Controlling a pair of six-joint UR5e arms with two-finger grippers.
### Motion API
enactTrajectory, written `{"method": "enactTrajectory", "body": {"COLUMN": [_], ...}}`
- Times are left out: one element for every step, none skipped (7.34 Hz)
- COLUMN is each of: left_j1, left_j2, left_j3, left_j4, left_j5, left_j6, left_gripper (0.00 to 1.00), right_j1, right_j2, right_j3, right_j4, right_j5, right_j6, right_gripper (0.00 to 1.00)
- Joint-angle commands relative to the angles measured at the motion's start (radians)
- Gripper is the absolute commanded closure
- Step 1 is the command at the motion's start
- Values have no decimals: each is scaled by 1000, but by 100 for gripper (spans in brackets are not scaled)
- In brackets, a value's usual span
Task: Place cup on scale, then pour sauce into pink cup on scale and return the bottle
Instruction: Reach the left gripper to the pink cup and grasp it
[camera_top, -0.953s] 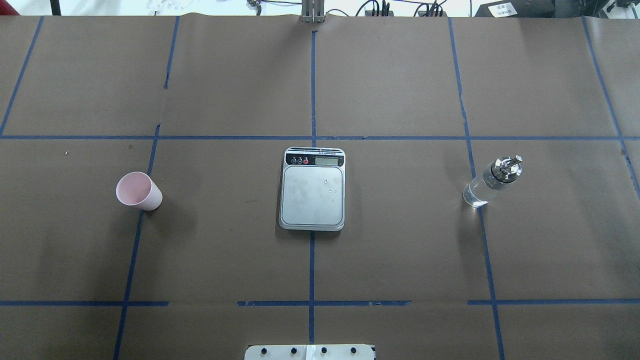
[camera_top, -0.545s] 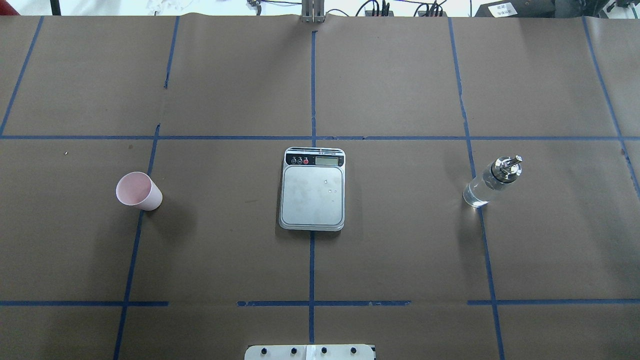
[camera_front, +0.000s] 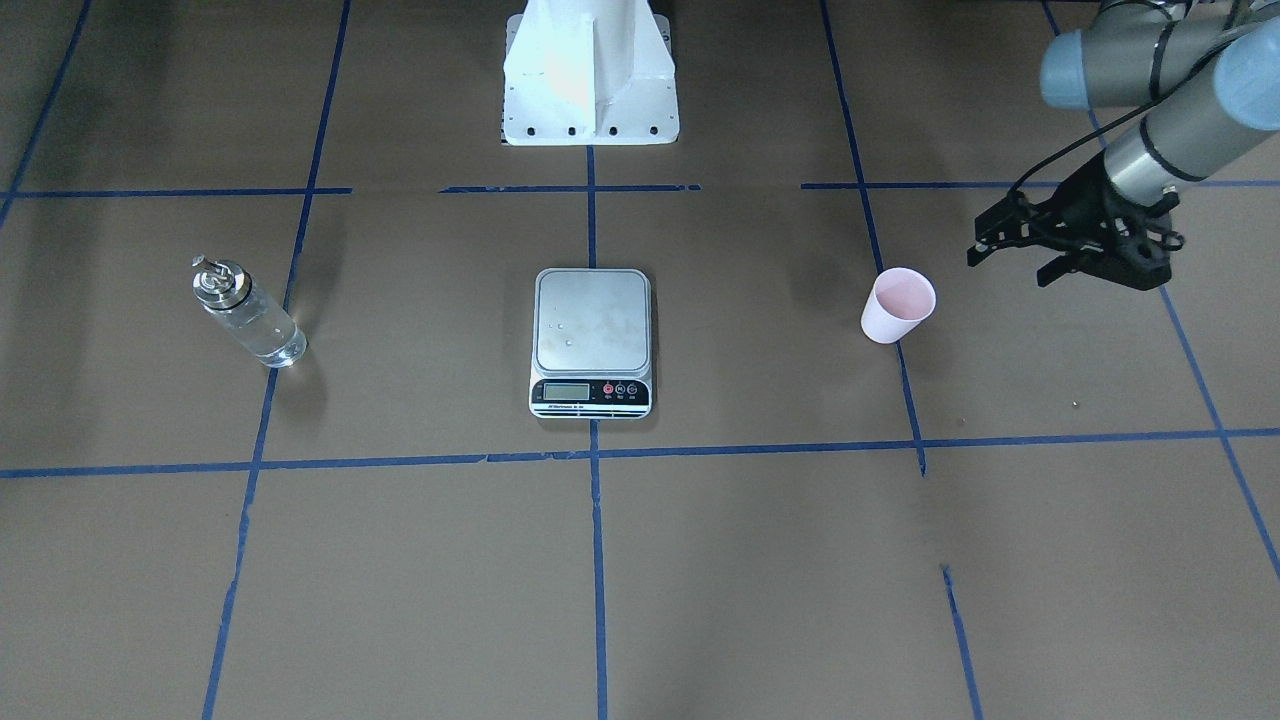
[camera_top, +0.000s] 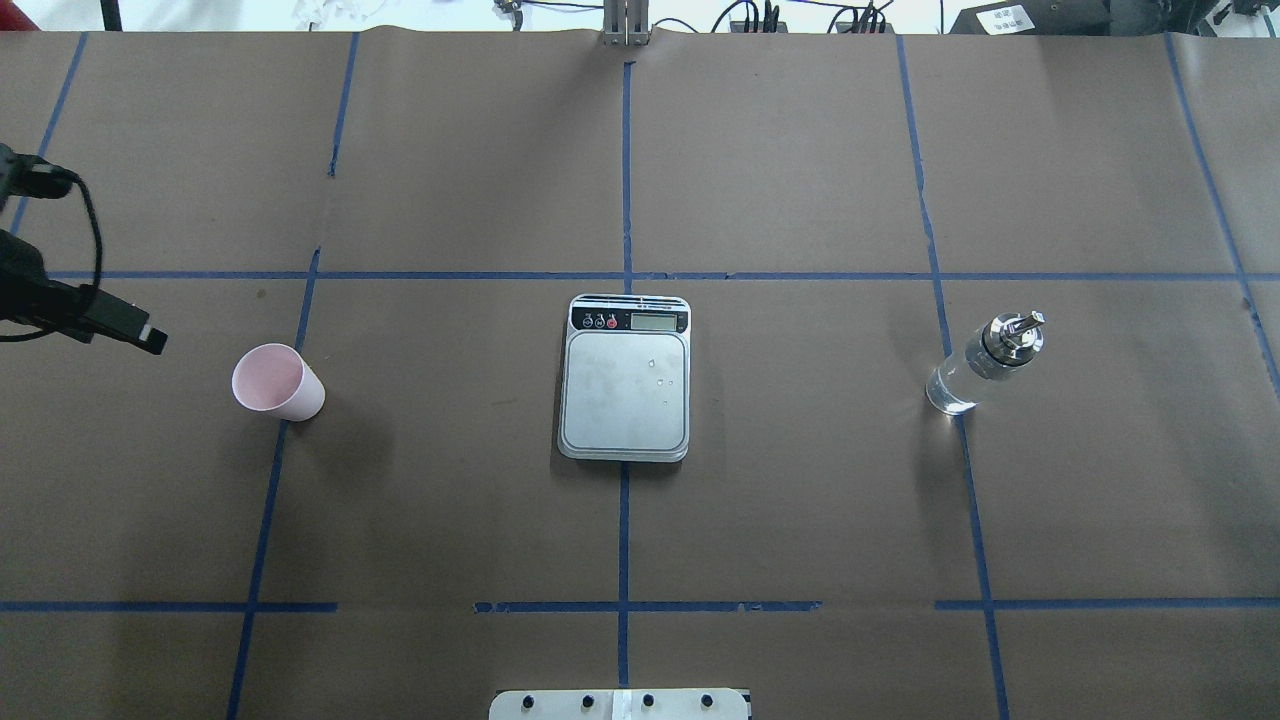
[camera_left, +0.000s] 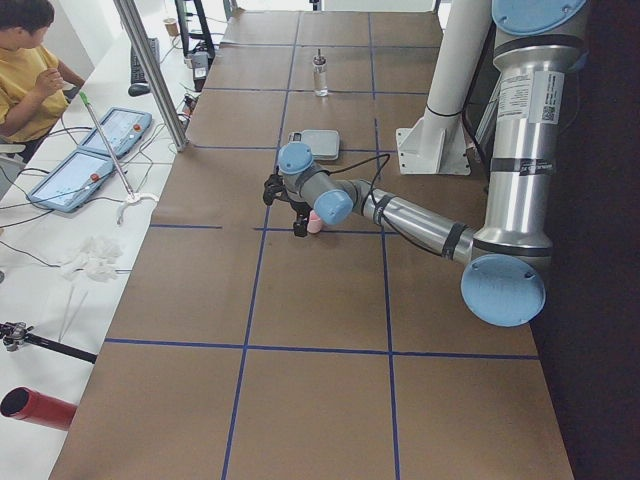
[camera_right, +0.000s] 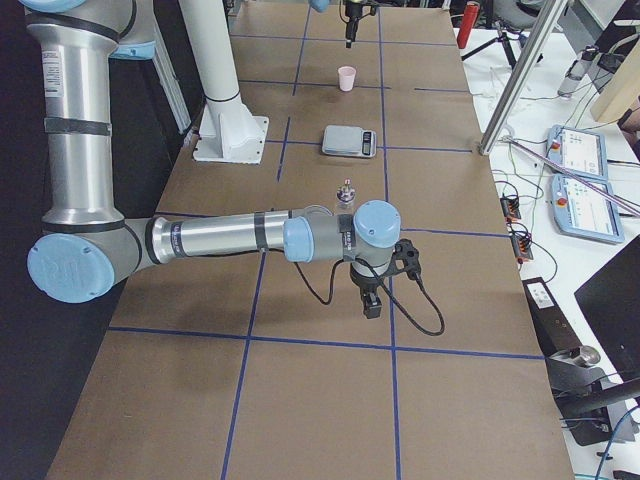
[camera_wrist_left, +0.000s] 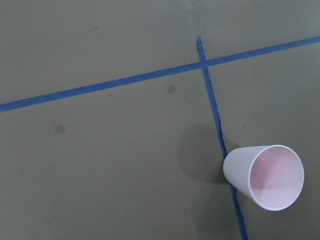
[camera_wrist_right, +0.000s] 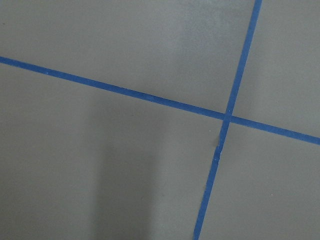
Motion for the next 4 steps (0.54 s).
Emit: {"method": "enactTrajectory", "body": {"left_j1": [87, 90, 91, 99], "left_j2": [-79, -79, -78, -76], "left_j3": [68, 66, 63, 73], "left_j4": [-4, -4, -4, -5], "left_j5": [48, 50, 50, 50], "left_j6": [-96, -96, -99, -102], "left_gripper": [1, 2, 6, 11], "right_j1": [0, 0, 0, 0], "right_j2": [-5, -5, -5, -6], "right_j3": [-8, -6, -8, -8], "right_j4": [0, 0, 0, 0], "right_j5": [-1, 1, -1, -1], "right_j6": [0, 1, 0, 0], "right_gripper": [0, 0, 0, 0]}}
